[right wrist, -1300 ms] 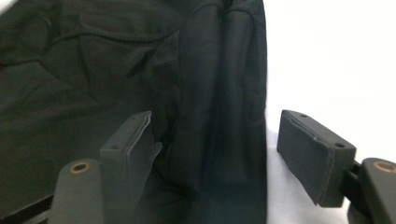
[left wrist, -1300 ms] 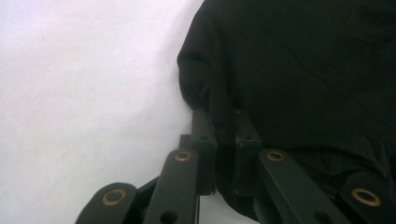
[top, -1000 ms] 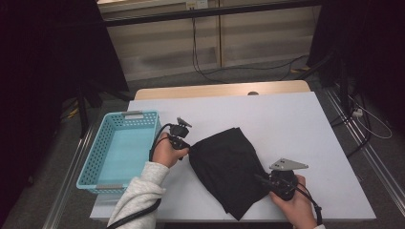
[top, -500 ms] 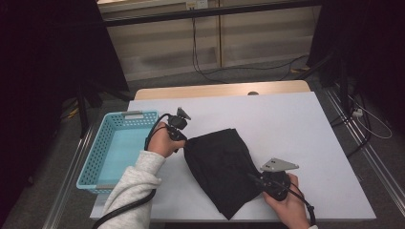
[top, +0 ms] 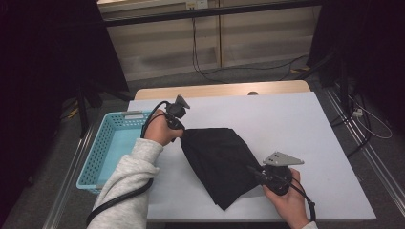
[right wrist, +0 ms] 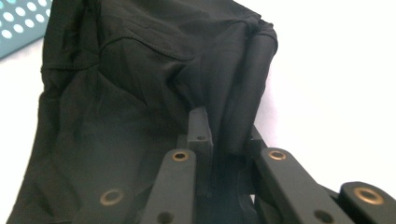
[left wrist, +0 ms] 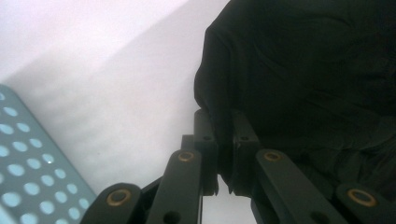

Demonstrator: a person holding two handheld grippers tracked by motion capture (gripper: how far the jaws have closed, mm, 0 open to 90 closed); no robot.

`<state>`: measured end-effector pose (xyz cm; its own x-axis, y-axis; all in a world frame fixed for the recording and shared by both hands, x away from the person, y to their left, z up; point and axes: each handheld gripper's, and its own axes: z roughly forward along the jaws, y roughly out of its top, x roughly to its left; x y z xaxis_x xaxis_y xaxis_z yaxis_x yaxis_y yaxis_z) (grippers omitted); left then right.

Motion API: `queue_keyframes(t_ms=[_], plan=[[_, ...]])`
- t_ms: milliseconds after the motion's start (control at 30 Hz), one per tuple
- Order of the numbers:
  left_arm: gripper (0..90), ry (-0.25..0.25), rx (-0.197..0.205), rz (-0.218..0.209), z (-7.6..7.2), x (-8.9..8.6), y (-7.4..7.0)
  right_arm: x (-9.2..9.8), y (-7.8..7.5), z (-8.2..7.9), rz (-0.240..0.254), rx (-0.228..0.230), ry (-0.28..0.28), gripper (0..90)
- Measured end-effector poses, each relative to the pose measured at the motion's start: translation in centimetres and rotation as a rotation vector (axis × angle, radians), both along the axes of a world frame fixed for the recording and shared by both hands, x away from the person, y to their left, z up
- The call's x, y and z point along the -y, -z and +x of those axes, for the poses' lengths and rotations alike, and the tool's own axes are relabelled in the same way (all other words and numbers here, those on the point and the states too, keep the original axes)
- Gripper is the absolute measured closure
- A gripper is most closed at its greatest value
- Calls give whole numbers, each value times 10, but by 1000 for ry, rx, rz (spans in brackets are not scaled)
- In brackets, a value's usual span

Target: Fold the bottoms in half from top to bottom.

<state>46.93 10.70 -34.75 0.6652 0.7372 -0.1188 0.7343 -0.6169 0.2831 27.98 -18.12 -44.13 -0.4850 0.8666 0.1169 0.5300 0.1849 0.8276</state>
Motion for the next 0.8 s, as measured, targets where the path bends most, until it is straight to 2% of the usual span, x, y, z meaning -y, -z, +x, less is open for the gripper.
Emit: queue_keyframes(t_ms=[33,67,100,300,367,800], plan=[[846,13,-11,26,1,0,-1,-2,-2,0,-2,14,-3,810],[846,13,-11,26,1,0,-1,-3,-2,0,1,15,-5,810],[845,16,-15,47,2,-1,-3,-4,-3,-1,1,21,-10,810],[846,15,-25,76,4,-4,-12,-10,-5,0,-1,27,-22,810],[846,17,-27,88,5,-6,-21,-12,-8,1,18,27,-22,810],[846,6,-25,89,4,-17,-46,-24,-16,2,34,57,-42,810]])
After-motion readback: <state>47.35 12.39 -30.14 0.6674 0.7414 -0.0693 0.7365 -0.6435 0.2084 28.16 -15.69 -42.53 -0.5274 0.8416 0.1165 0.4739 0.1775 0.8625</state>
